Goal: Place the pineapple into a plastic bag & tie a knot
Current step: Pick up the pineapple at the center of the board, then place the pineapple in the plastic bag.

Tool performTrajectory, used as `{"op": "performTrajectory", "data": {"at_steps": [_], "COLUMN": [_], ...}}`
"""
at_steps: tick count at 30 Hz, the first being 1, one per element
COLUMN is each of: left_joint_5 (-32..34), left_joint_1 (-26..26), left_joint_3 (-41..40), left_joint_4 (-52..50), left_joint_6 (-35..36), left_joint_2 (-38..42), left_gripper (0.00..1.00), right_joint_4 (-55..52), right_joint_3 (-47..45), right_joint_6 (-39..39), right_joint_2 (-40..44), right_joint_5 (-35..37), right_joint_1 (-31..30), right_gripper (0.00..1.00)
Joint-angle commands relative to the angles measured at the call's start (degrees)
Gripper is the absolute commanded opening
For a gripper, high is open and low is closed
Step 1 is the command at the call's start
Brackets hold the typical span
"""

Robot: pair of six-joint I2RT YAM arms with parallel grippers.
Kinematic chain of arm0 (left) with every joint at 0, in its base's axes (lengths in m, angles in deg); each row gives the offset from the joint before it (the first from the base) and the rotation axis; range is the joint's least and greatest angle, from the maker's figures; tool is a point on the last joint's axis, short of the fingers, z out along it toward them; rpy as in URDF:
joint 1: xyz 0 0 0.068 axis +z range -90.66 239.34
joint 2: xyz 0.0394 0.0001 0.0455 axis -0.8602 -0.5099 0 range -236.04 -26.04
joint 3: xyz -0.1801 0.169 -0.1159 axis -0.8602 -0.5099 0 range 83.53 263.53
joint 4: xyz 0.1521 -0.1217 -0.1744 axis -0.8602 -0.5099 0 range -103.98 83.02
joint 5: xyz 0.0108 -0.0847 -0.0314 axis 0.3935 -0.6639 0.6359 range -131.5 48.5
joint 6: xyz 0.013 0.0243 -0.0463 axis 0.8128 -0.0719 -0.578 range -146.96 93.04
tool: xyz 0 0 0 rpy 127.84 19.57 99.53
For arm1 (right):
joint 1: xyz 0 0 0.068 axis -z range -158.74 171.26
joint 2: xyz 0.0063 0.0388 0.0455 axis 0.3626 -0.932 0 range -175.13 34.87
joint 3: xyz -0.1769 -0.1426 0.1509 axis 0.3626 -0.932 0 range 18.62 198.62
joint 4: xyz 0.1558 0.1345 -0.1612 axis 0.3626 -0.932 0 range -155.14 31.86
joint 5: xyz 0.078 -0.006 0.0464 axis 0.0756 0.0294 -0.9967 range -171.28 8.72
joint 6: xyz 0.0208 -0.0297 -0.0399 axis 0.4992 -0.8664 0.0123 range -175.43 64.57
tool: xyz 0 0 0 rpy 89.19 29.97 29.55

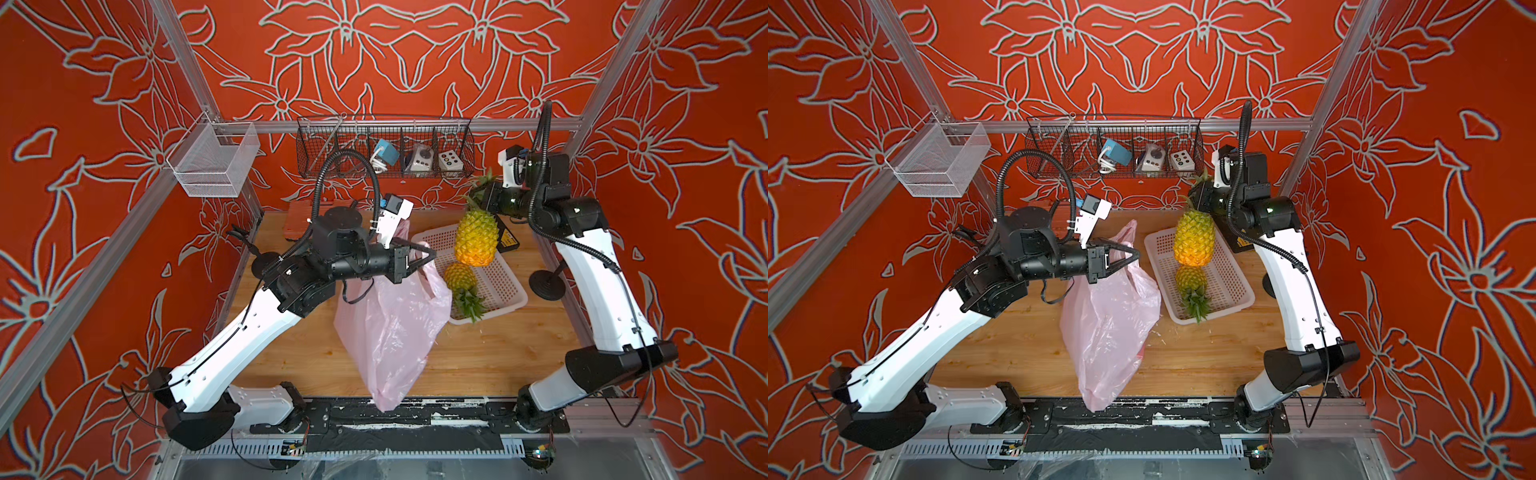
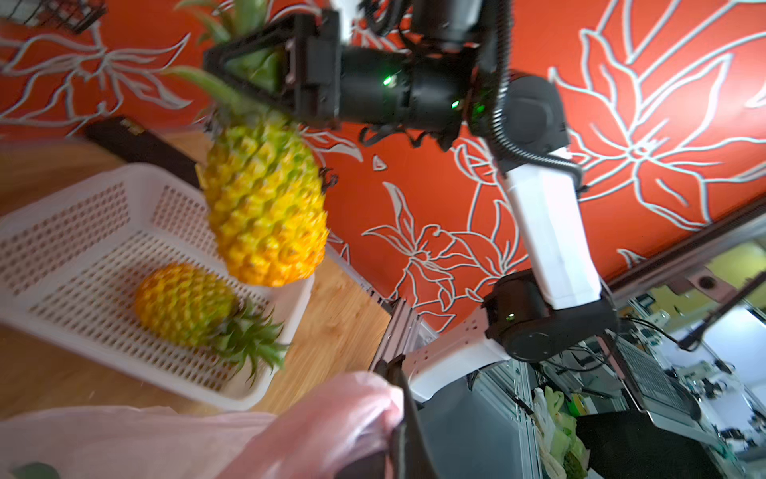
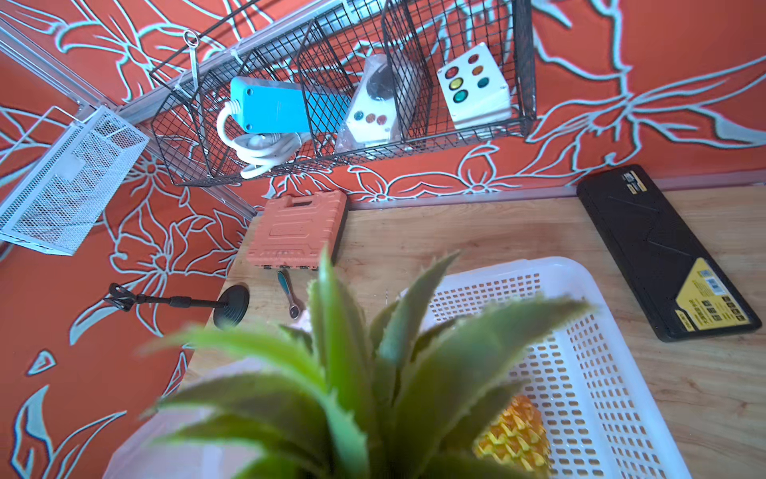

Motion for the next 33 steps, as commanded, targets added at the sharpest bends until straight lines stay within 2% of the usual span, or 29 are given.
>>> {"op": "performTrajectory", "data": {"at_steps": [1, 4, 9, 13, 17, 24, 29, 33], "left_joint_5": [-8.74, -10.09, -7.23, -6.82, -3.41, -3.23, -3.32, -3.16], "left_joint_1": [1.30, 1.41, 1.38, 0.92, -0.46, -1.03, -1.79, -2.10], "left_joint_3": [2.67, -2.02, -19.96, -31.40, -38.33, -42.05, -41.51, -41.31], "left_joint_4": [8.09, 10.79, 14.93, 15.09, 12.64, 9.52, 7.45, 7.66], "left_joint_6": [2.50, 2.16, -0.26, -3.66, -5.06, -6.10, -5.71, -5.70], "left_joint_2": [-2.55, -1.73, 5.31, 9.97, 17.55, 23.98, 24.22, 24.10], "left_gripper": [0.00, 0.00, 0.00, 0.00, 0.00, 0.00, 0.00, 0.00], "right_joint_4": [2.28, 3.14, 4.18, 8.08, 12.22, 20.59, 27.08, 27.81], "right_joint_3": [-1.97, -4.83, -10.79, -18.24, -23.71, -29.56, -32.35, -32.27], "right_joint_6": [1.18, 1.22, -0.50, -0.68, 0.02, 3.79, 6.84, 8.66], "right_joint_2": [4.02, 6.25, 9.82, 14.27, 19.36, 27.26, 32.65, 32.81], "right_joint_5": [-2.08, -1.59, -1.65, -3.18, -6.40, -11.80, -12.44, -13.88], "right_joint_1": [0.70, 0.68, 0.67, 0.59, -0.26, -6.71, -12.12, -14.67], "right_gripper": [0.00, 0.00, 0.00, 0.00, 0.00, 0.00, 0.00, 0.00]}}
